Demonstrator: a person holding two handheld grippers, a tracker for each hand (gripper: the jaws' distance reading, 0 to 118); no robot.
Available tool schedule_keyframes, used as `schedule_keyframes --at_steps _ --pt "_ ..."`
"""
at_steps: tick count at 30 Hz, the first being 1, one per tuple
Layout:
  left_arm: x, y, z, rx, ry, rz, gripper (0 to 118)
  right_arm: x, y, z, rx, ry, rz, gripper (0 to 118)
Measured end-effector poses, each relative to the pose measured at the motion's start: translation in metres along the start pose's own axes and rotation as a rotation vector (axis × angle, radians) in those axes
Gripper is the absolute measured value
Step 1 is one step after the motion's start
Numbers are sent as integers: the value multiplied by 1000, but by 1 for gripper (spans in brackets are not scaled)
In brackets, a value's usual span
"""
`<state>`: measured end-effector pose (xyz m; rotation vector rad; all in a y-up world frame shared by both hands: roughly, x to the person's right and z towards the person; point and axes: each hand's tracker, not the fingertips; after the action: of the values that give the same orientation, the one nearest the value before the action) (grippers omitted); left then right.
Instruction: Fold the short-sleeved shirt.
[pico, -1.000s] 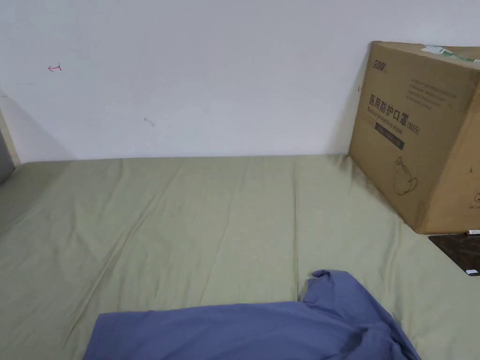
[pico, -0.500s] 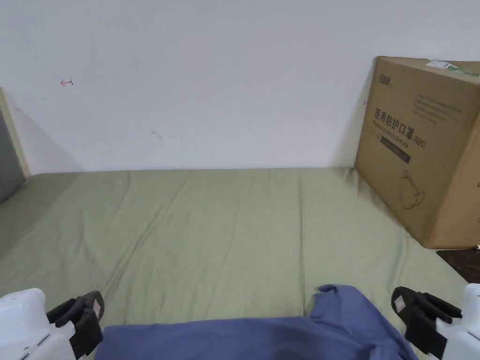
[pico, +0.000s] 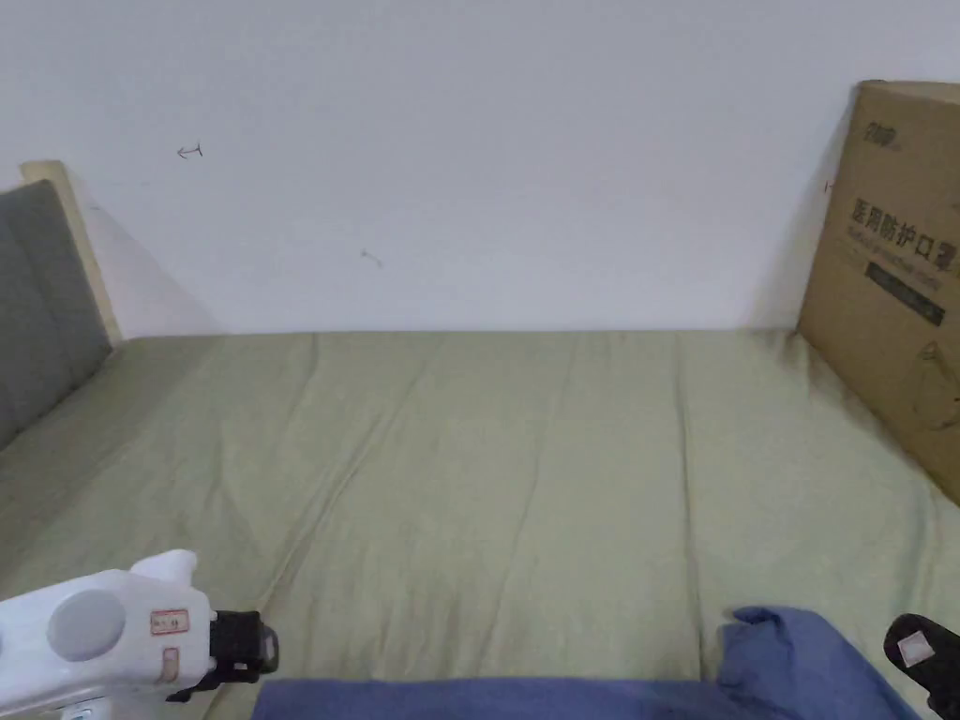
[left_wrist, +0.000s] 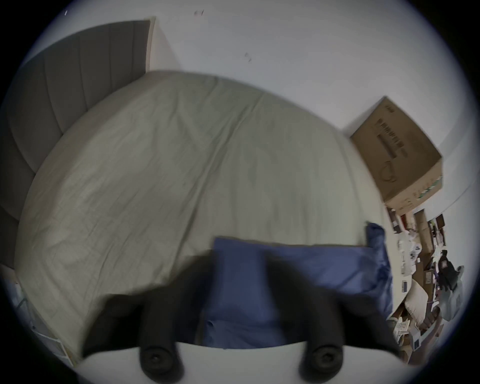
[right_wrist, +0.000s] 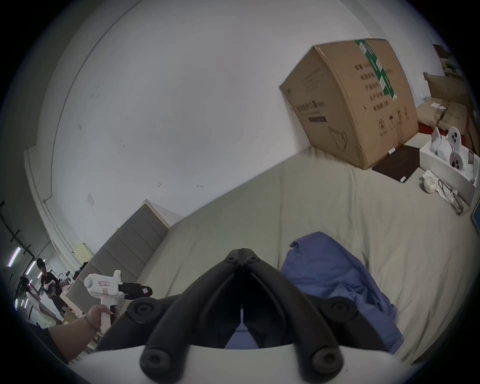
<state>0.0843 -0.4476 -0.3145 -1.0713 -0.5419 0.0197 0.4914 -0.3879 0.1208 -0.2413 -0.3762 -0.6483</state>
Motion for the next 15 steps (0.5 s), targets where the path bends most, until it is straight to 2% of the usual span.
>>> schedule_keyframes --at_steps 1,2,4,8,10,12,13,14,15 --pt "-8 4 -19 -43 -11 18 98 1 -1 -4 -23 -19 23 0" --pt "-12 7 -33 -71 -25 30 117 1 -2 -8 -42 -25 45 0" --pt "-16 11 -55 -72 -30 8 114 2 -6 -16 -70 -24 73 0" --pt "-7 2 -108 -177 43 -139 114 3 -7 -30 -106 -47 76 0" --pt "-4 -10 -129 -222 82 -198 118 10 -5 -35 -113 -54 37 0" --pt "16 -19 -123 -181 116 -275 118 20 -1 -40 -118 -54 -17 0" --pt "21 -20 -120 -193 139 -298 113 29 3 -46 -137 -52 -44 0" --pt "24 -21 -110 -168 125 -315 99 40 7 -55 -184 -41 -71 0" --pt "27 -23 -101 -124 142 -344 76 50 11 -66 -244 -9 -94 0"
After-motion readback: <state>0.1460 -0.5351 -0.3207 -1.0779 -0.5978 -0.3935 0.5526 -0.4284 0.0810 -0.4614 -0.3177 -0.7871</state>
